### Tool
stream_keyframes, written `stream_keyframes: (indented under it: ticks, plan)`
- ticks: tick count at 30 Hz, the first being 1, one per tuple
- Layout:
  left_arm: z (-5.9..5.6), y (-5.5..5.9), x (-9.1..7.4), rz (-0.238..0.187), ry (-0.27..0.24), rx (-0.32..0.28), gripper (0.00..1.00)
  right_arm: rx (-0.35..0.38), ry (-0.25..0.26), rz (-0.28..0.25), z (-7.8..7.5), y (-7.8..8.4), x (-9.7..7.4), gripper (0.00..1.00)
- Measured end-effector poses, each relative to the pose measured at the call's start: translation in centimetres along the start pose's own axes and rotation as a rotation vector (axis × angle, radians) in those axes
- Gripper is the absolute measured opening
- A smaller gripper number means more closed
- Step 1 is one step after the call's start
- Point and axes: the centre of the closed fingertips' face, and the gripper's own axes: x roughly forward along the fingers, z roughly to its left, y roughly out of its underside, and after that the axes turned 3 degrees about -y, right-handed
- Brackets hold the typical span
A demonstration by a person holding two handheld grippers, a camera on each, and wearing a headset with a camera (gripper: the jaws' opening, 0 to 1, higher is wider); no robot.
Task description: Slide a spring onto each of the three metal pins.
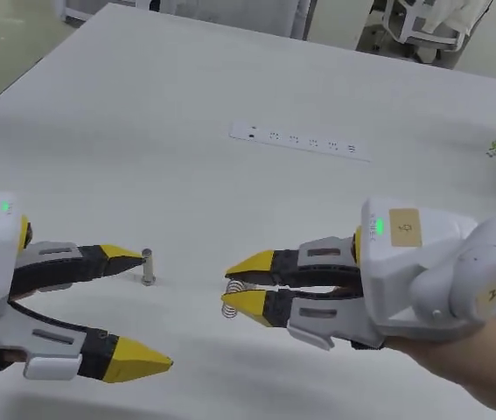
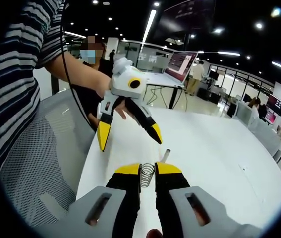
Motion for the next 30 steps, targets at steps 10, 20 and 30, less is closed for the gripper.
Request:
stream_keyframes:
  ticks: [10,20,30]
  plan:
    - [1.4,0.2,-1.4,-0.018,-0.062,-0.007,0.98,-0.006,-0.005,0.007,-0.3,0.1,0.6,0.07]
    - [2.5,0.5,-2.7,-0.025,-0.104,-0.021,0.98,-0.015,-0.02,0.002,-1.2,-0.6,2.4,0.07]
    - [3.0,0.9,-3.4,-0.031,-0.129,-0.038,0.98,-0.034,-0.043,-0.004,-2.3,-1.7,4.7,0.07]
